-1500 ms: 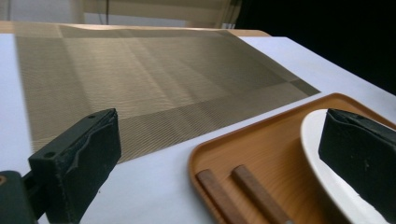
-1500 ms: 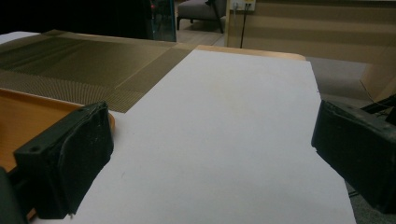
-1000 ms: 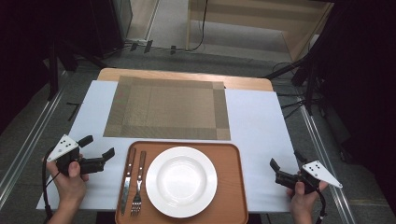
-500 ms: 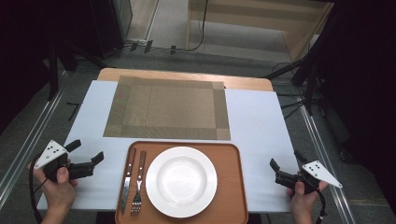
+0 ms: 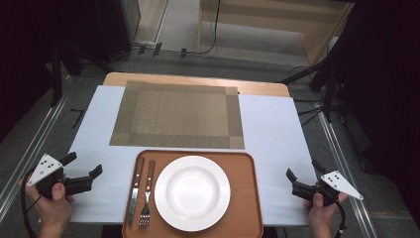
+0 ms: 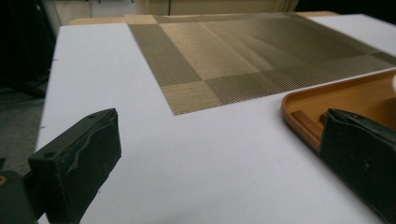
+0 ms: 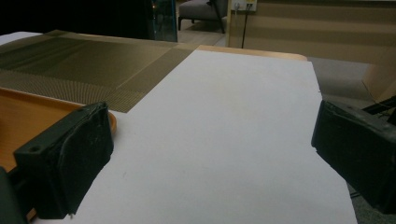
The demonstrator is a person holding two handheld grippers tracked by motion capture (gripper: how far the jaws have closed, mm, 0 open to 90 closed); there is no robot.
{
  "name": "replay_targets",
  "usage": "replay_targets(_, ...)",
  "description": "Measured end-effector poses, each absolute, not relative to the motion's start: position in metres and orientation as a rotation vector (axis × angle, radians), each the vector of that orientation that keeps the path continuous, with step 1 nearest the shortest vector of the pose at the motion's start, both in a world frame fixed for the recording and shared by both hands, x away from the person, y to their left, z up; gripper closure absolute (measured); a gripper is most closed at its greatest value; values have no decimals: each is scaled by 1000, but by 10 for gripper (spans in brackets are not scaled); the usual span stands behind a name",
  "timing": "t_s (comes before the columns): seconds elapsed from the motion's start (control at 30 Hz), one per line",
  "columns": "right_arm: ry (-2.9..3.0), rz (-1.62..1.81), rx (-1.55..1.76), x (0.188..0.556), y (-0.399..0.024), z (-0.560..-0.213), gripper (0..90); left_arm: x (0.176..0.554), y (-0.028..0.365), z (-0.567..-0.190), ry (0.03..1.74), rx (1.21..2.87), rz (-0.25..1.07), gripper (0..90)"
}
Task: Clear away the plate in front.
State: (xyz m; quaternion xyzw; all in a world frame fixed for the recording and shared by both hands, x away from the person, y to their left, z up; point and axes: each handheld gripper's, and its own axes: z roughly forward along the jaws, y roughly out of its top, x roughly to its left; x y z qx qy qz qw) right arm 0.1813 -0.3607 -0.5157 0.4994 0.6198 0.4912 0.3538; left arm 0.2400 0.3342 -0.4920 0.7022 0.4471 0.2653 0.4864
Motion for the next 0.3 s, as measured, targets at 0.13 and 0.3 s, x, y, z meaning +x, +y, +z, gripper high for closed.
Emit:
replay_targets(0.13,1607,1263,1282,182,-360,-516,0,238,338,-492,1099,1692,636,0)
replay_targets(0.3,1607,1264,1279,182,-360,-516,0,239,339,-493,1112,1685,629,0)
